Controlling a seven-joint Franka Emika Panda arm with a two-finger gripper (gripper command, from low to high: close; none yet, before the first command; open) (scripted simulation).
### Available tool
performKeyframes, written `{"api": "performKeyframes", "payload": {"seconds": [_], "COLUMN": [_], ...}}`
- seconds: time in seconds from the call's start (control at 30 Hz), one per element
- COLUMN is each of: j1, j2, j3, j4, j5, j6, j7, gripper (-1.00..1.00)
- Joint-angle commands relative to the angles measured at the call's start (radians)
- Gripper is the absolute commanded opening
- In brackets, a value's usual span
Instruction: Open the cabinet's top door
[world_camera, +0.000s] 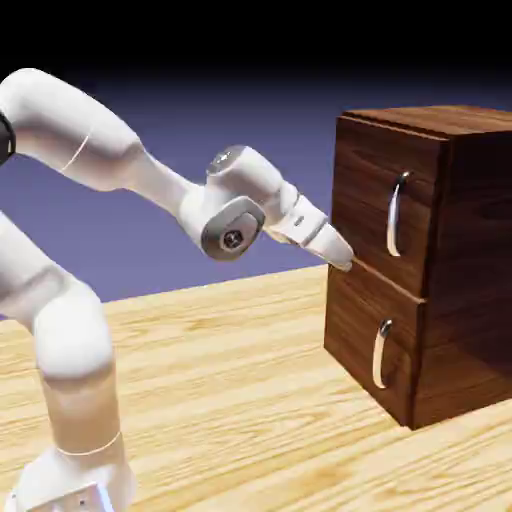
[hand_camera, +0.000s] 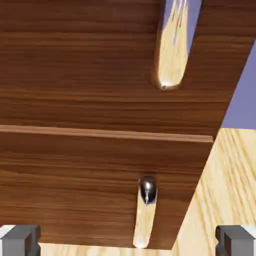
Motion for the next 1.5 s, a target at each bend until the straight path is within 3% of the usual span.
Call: {"api": "performKeyframes", "payload": {"seconds": [0.0,1.47], "j1": [0.017,0.772], "j2": [-0.007,-0.315], "j3": [-0.017,-0.786], "j4": [0.005,0.206], "j5": [-0.044,-1.957], "j6": [-0.007,-0.293], "j7": [-0.017,-0.757], "gripper": [0.00,0.00]}}
